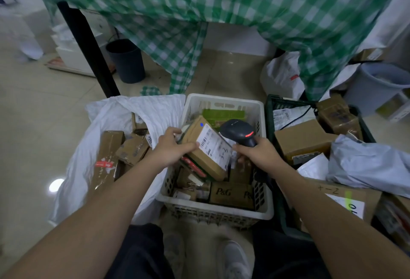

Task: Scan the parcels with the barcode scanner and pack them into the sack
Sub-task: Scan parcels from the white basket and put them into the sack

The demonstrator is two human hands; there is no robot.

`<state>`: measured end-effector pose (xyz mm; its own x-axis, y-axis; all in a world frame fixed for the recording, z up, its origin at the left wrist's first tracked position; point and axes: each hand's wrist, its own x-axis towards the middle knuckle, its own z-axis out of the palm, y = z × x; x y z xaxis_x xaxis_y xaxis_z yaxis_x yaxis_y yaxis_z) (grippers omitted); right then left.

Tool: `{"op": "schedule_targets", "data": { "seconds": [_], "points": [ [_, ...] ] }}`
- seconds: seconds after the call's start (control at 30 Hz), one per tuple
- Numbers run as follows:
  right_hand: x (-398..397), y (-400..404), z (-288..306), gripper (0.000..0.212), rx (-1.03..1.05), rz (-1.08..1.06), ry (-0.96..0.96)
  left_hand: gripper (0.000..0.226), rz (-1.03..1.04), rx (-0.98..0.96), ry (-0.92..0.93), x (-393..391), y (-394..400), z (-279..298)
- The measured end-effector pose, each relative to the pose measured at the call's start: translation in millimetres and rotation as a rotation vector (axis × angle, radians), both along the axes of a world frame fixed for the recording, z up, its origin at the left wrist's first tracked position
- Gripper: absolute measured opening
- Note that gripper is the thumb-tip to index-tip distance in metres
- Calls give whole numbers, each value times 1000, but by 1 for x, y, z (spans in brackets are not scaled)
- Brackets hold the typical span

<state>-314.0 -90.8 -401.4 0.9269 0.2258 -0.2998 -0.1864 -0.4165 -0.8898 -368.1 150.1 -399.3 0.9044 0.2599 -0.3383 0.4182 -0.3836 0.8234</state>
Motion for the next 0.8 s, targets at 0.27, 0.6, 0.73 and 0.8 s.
{"op": "schedule_targets", "data": {
  "seconds": [0.27,0.6,0.73,0.8],
  "points": [
    [-3,-23,32,20,-82,135,-90,66,122,-114,-224,11,8,7],
    [-5,-20,47,24,-299,164,-211,85,122,-146,-231,8,15,10],
    [-6,-19,52,23,-325,186,-237,90,128,-163,-244,7,20,10],
    [-8,-17,55,25,-350,211,-247,92,129,-161,-252,6,21,10]
  ]
}}
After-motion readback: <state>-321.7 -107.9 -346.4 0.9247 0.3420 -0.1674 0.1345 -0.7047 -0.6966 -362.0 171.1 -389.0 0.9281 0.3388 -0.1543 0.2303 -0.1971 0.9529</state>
